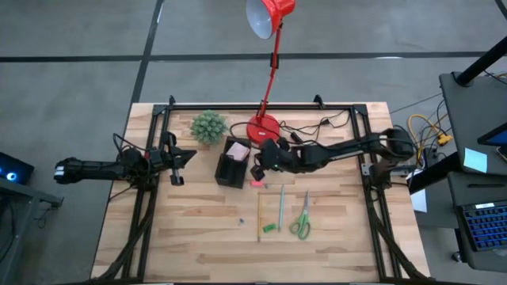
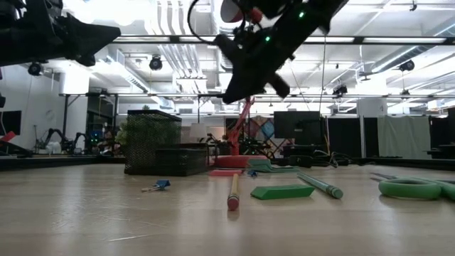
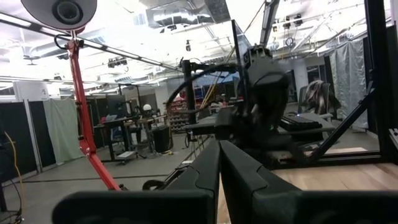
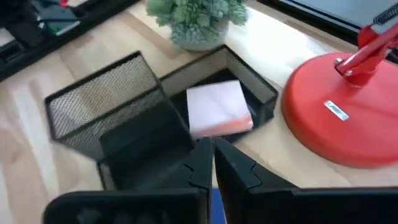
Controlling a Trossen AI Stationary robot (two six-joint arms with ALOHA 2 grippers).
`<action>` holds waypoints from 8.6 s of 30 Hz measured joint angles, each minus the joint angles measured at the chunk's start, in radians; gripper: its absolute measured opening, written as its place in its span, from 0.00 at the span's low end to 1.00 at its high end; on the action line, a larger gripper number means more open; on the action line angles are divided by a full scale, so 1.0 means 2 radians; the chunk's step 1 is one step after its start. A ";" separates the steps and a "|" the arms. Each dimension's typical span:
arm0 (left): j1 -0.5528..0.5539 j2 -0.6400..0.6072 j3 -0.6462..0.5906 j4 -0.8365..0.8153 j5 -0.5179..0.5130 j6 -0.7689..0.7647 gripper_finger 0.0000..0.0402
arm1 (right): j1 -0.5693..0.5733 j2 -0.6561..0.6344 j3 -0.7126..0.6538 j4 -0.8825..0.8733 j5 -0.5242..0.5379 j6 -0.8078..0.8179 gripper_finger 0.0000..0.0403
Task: Pick and place office supplies into organizer
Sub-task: Put the green sticky notes in the black desk organizer
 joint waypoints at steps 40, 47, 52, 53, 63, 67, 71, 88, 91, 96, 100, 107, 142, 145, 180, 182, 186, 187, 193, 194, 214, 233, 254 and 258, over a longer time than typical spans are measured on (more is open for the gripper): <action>0.000 -0.002 0.000 0.003 0.000 0.000 0.00 | 0.000 0.041 0.069 -0.226 -0.070 0.120 0.36; 0.000 0.000 0.000 0.003 0.000 0.000 0.00 | -0.001 0.075 0.071 -0.222 -0.061 0.113 0.37; 0.000 0.001 0.000 0.002 0.000 0.000 0.00 | -0.003 0.090 0.072 -0.223 -0.048 0.113 0.38; 0.000 0.001 0.000 0.003 0.000 0.000 0.00 | -0.003 0.094 0.072 -0.223 -0.048 0.113 0.38; 0.000 0.001 0.000 0.000 0.000 0.000 0.00 | -0.015 0.130 0.072 -0.227 -0.022 0.111 0.38; 0.000 0.001 0.000 0.000 0.000 0.000 0.00 | -0.015 0.132 0.072 -0.233 -0.022 0.111 0.37; 0.000 0.001 0.000 0.000 0.000 0.000 0.00 | -0.015 0.131 0.072 -0.232 -0.022 0.111 0.35; 0.000 0.001 0.000 -0.001 0.000 0.000 0.00 | -0.018 0.131 0.072 -0.234 -0.022 0.113 0.25; 0.000 0.001 0.000 -0.001 0.000 0.000 0.00 | -0.018 0.131 0.072 -0.235 -0.022 0.113 0.22; 0.000 0.001 0.000 -0.001 0.000 0.000 0.00 | -0.019 0.131 0.071 -0.239 -0.022 0.113 0.12; 0.000 0.001 0.000 -0.001 0.000 0.000 0.00 | -0.021 0.131 0.071 -0.248 -0.025 0.117 0.03; 0.000 0.001 0.000 -0.001 0.000 0.000 0.00 | -0.020 0.131 0.071 -0.253 -0.025 0.116 0.02; 0.000 0.001 0.000 -0.005 0.000 0.000 0.00 | -0.014 0.057 0.113 -0.296 -0.098 0.028 0.25; 0.000 0.001 0.000 -0.004 0.000 0.000 0.00 | -0.014 0.057 0.113 -0.295 -0.105 0.021 0.40; 0.000 0.001 0.000 -0.002 0.000 0.000 0.00 | -0.025 0.133 0.106 -0.283 -0.030 -0.018 0.59; 0.000 0.001 0.000 -0.002 0.000 0.000 0.00 | -0.026 0.135 0.106 -0.283 -0.030 -0.019 0.59; 0.000 0.001 0.000 -0.002 0.000 0.000 0.00 | -0.028 0.135 0.106 -0.283 -0.024 -0.019 0.58; 0.000 0.001 0.000 -0.002 0.000 0.000 0.00 | -0.029 0.135 0.106 -0.283 -0.025 -0.020 0.58; 0.000 0.001 0.000 -0.002 0.000 0.000 0.00 | -0.030 0.139 0.105 -0.281 -0.027 -0.028 0.56; 0.000 0.001 0.000 -0.002 0.000 0.000 0.00 | -0.030 0.141 0.105 -0.281 -0.035 -0.028 0.56; 0.000 0.001 0.000 -0.004 0.000 0.000 0.00 | -0.033 0.160 0.106 -0.267 -0.068 -0.030 0.43; 0.000 0.001 0.000 -0.004 0.000 0.000 0.00 | -0.047 0.158 0.105 -0.277 -0.087 -0.063 0.02; 0.000 0.001 0.000 -0.005 0.000 0.000 0.00 | -0.043 0.057 0.104 -0.269 -0.095 -0.093 0.02; 0.000 0.002 0.000 -0.006 0.000 0.000 0.00 | -0.039 0.037 0.104 -0.249 -0.098 -0.119 0.02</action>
